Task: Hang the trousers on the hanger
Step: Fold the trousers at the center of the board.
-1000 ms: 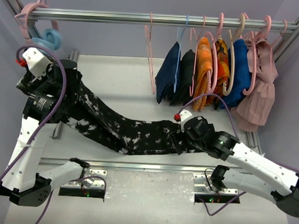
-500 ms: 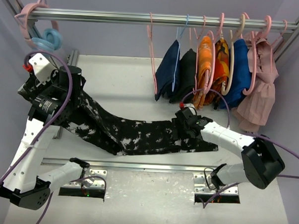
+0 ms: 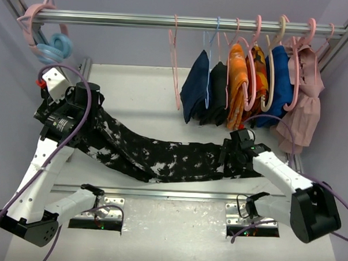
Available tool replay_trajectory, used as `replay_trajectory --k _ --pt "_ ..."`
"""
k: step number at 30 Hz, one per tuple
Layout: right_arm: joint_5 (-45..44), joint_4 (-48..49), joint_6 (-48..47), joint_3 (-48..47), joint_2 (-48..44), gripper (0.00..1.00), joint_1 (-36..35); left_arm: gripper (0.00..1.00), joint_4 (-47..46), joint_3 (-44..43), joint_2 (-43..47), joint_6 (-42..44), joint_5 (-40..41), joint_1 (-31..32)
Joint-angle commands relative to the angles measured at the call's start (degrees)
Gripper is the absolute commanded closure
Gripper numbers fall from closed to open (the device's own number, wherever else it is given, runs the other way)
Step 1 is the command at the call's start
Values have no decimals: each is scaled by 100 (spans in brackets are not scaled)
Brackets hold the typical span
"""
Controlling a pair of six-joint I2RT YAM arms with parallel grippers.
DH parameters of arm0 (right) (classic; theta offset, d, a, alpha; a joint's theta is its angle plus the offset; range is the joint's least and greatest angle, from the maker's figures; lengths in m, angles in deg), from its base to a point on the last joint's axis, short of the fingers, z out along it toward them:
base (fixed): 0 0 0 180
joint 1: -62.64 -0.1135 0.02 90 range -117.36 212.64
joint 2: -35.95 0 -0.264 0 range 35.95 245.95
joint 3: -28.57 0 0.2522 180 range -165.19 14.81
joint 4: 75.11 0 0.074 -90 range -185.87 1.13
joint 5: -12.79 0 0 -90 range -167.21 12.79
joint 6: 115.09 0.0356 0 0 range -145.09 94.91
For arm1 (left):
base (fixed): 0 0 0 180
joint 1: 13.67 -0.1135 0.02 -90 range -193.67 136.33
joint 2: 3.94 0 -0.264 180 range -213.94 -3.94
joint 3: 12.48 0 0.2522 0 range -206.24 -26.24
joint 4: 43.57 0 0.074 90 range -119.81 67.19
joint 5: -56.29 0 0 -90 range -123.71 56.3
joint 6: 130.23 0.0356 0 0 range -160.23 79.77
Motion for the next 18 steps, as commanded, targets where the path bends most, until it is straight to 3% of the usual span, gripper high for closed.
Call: replay_trajectory --k 1,5,7,9,12,15,18 --pt "-119 -379 -485 -539 -852 1 65 100 -276 -182 183 -102 413 -116" --pt "-326 -428 -875 -801 -782 1 331 99 446 -344 98 -683 1092 -133" --pt "-599 -426 -971 -925 -298 4 526 96 691 -435 116 -967 1329 -144" --pt "-614 -419 -1001 -1155 120 10 854 93 840 -457 180 -1191 1531 -167" --pt "-388 -215 -1211 -1353 819 22 1005 97 775 -484 374 -1147 1610 -177" --pt "415 183 -1341 -1190 1206 41 914 100 500 -403 563 -868 1609 -177" --pt "441 550 -1052 -915 1549 42 436 100 153 -299 664 -567 1609 -177"
